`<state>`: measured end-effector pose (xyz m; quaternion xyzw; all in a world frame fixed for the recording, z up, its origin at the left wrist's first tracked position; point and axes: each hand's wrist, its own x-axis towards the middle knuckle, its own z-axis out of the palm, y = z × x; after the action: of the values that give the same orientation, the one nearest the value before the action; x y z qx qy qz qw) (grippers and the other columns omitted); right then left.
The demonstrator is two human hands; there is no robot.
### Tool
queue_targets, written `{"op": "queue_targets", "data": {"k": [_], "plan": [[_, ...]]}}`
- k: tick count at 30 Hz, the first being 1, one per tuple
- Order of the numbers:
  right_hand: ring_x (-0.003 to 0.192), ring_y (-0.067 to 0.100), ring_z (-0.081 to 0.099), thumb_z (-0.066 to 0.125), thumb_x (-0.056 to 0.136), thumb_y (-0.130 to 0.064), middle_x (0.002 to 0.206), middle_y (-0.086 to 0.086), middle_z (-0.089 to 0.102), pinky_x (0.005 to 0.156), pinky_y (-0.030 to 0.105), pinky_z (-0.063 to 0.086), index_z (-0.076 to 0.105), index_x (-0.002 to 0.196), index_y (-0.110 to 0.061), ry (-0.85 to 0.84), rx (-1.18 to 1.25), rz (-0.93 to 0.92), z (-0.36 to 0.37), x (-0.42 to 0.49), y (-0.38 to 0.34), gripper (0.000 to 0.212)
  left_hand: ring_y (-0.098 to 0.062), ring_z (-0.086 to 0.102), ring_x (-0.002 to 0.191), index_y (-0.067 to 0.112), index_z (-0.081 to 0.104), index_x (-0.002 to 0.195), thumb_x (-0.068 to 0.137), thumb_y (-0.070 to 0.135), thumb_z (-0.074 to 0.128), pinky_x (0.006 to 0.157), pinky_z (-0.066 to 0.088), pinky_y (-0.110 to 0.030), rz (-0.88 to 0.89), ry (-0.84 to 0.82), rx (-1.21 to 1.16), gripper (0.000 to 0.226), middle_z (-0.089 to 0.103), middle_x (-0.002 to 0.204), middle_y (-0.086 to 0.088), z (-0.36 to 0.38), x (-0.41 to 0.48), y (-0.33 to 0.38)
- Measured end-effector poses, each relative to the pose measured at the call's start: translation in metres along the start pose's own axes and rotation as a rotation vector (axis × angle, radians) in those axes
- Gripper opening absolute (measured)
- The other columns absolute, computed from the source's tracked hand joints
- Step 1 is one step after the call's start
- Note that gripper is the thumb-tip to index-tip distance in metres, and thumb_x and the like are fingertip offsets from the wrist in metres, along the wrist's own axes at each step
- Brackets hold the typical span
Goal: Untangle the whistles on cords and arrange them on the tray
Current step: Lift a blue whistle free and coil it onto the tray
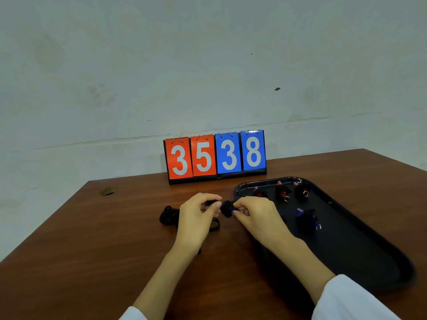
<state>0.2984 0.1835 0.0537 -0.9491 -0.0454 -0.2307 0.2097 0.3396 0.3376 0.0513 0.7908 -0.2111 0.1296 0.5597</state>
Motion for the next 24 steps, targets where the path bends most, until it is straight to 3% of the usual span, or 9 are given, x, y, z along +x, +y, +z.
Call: {"op": "queue_targets", "data": {"k": [7, 12, 16, 20, 24], "plan": [[0.084, 0.003, 0.055, 0.058, 0.09, -0.023, 0.102, -0.002, 0.066, 0.072, 0.007, 0.034, 0.064, 0.113, -0.018, -0.02, -0.006, -0.102, 0.0002, -0.0008, -0.002, 0.025, -0.005, 0.064, 0.089, 0.028, 0.069, 0.096, 0.085, 0.016, 0.067, 0.082, 0.055, -0.026, -0.021, 0.0, 0.095, 0.017, 0.067, 0.095, 0.015, 0.0004, 0.0005, -0.0035], [0.09, 0.011, 0.058, 0.057, 0.09, -0.022, 0.1, 0.001, 0.066, 0.079, 0.015, 0.039, 0.064, 0.114, -0.016, -0.003, -0.008, -0.168, -0.0003, -0.0028, -0.004, 0.026, -0.006, 0.061, 0.077, 0.026, 0.06, 0.108, 0.083, 0.013, 0.068, 0.066, 0.051, -0.015, -0.062, 0.025, 0.094, 0.03, 0.063, 0.083, 0.007, 0.0007, -0.0005, 0.0014], [0.088, 0.015, 0.06, 0.059, 0.089, -0.019, 0.097, 0.004, 0.068, 0.082, 0.022, 0.044, 0.066, 0.112, -0.014, 0.027, -0.021, -0.232, -0.0013, -0.0032, -0.0046, 0.025, -0.006, 0.06, 0.077, 0.022, 0.066, 0.104, 0.082, 0.011, 0.069, 0.065, 0.05, -0.012, -0.048, 0.021, 0.121, 0.025, 0.064, 0.083, 0.008, 0.0014, -0.0011, 0.0028], [0.074, 0.017, 0.066, 0.069, 0.08, -0.013, 0.083, 0.004, 0.07, 0.07, 0.028, 0.053, 0.072, 0.099, -0.012, 0.059, -0.072, -0.299, 0.0019, -0.0037, -0.0037, 0.02, 0.001, 0.056, 0.082, 0.018, 0.072, 0.104, 0.086, 0.012, 0.064, 0.072, 0.044, -0.004, 0.04, -0.041, 0.225, 0.02, 0.061, 0.091, 0.01, 0.0003, -0.0007, 0.003], [0.064, 0.017, 0.065, 0.075, 0.073, -0.012, 0.073, 0.002, 0.069, 0.057, 0.032, 0.057, 0.074, 0.089, -0.013, 0.058, -0.084, -0.332, 0.0066, -0.004, -0.0013, 0.017, 0.001, 0.053, 0.081, 0.017, 0.072, 0.101, 0.089, 0.018, 0.061, 0.069, 0.041, -0.007, 0.022, -0.047, 0.295, 0.016, 0.06, 0.091, 0.008, 0.0011, -0.0004, 0.0027]]}}
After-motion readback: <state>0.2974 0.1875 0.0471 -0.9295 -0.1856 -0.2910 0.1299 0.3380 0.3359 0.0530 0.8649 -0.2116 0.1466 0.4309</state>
